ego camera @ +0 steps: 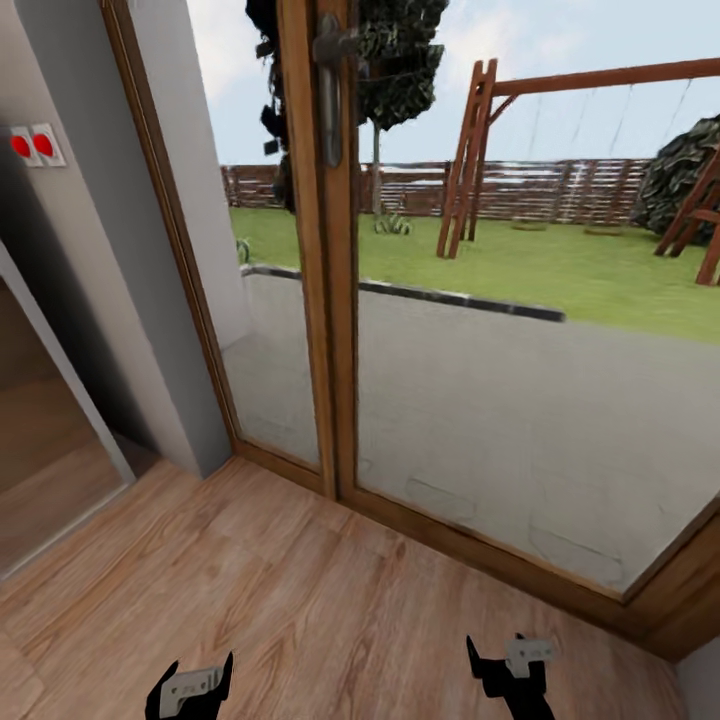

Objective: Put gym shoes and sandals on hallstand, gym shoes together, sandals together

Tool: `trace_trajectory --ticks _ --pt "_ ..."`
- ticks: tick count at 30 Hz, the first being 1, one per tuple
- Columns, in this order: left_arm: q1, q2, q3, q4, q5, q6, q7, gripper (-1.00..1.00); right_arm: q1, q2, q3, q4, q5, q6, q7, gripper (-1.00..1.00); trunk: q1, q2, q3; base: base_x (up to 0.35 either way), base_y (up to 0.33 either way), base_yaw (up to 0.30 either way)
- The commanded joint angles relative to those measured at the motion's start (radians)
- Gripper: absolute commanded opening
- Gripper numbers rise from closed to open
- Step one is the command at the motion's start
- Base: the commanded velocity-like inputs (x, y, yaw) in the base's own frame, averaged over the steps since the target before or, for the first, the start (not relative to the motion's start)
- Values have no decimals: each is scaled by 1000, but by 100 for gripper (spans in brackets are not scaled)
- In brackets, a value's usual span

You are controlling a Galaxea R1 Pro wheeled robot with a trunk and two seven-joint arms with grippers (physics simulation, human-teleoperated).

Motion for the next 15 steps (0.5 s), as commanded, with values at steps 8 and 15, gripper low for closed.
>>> trace_trajectory --ticks 8,15 --pt "-1 -1 10 3 29 -1 -4 100 0 1 -8 9 10 -1 -22 100 0 0 -1 0 0 274" --pt "-1 1 8 3 86 -1 67 100 0 1 -8 10 11 -1 -24 100 0 0 -1 0 0 274"
